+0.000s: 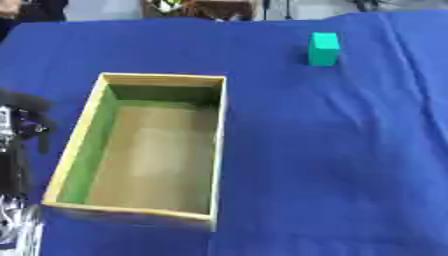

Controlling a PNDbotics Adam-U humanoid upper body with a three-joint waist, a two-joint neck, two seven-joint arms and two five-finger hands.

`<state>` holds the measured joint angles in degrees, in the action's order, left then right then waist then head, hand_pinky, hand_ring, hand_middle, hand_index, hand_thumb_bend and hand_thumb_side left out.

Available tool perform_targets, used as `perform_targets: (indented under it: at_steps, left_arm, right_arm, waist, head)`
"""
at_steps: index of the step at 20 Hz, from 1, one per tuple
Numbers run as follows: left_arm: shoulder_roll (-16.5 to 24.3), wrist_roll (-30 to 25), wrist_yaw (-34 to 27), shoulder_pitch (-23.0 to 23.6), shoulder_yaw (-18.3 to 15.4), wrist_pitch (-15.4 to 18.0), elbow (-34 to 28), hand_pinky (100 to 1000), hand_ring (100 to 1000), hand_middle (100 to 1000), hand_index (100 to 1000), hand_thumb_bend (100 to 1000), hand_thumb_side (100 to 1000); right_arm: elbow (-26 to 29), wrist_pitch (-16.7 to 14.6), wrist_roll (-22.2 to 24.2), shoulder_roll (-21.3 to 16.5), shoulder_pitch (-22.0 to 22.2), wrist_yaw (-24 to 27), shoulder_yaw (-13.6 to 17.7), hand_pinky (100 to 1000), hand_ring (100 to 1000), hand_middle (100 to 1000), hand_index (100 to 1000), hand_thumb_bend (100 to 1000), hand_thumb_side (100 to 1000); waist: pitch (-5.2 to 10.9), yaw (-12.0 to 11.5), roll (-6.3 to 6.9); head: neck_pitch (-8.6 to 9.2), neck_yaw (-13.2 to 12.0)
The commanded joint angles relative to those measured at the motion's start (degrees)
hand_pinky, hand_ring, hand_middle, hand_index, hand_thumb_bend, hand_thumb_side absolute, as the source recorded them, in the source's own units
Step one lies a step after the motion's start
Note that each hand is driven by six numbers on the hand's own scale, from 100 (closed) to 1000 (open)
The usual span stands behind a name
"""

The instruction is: Pick up objects on the table and place them in the box.

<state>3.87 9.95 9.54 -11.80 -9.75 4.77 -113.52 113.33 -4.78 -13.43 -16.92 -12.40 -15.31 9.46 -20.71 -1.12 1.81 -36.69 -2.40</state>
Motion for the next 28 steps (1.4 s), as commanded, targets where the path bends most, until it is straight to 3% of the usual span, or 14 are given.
perform_targets:
  at_steps: [1, 6, 11, 15, 19, 22, 28]
  left_arm:
    - [1.1, 0.1, -0.5, -0.4, -0.4, 0.2, -1.1, 100, 356, 482, 490, 100, 899]
    - [1.1, 0.0, -0.5, -0.3, -0.3, 0.2, -1.1, 100, 356, 482, 490, 100, 899]
    - [1.2, -0.1, -0.4, -0.2, -0.3, 0.2, -1.1, 100, 355, 482, 490, 100, 898]
    - [1.3, -0.2, -0.5, 0.0, -0.2, 0.2, -1.1, 100, 355, 482, 491, 100, 897]
    - [1.4, -0.2, -0.5, 0.5, -0.2, 0.3, -1.1, 100, 355, 482, 491, 100, 896]
    - [1.5, -0.2, -0.5, 0.9, -0.1, 0.3, -1.1, 100, 355, 482, 490, 100, 896]
    - [1.6, -0.5, -0.2, 1.5, 0.0, 0.2, -1.1, 100, 355, 482, 490, 100, 896]
  right_arm:
    - [1.3, 0.0, 0.0, -0.5, -0.8, 0.4, 0.2, 754, 631, 547, 673, 100, 584]
    - [1.3, 0.1, 0.0, -0.7, -1.0, 0.4, 0.2, 754, 632, 548, 676, 100, 590]
    - [1.3, -0.6, 0.2, -3.2, -1.9, 0.2, -0.2, 755, 647, 562, 684, 100, 599]
    - [1.3, -1.2, 2.1, -7.4, -3.6, -1.1, -0.4, 765, 679, 589, 705, 100, 675]
    - [1.3, -1.7, 5.6, -12.7, -5.9, -5.2, -0.6, 783, 740, 650, 759, 100, 895]
    - [1.3, -2.1, 8.3, -17.7, -7.9, -9.4, -0.9, 787, 768, 694, 785, 100, 1000]
    - [1.0, -1.4, 12.6, -27.9, -13.2, -16.3, -2.7, 793, 813, 764, 828, 100, 1000]
  waist:
    - [1.26, -0.2, -0.02]
    - [1.22, -0.5, -0.03]
    - [1.16, -0.6, -0.11]
    - [1.44, -0.7, 0.01]
    - [1.83, -0.7, 0.15]
    - [2.02, -0.8, 0.13]
    - [2.03, -0.6, 0.03]
  head:
    - [-0.29, -0.1]
    - [0.26, 0.0]
    - [0.74, 0.2]
    - [0.06, 0.2]
    - [-0.59, 0.3]
    - [-0.61, 0.6]
    - [-0.82, 0.9]
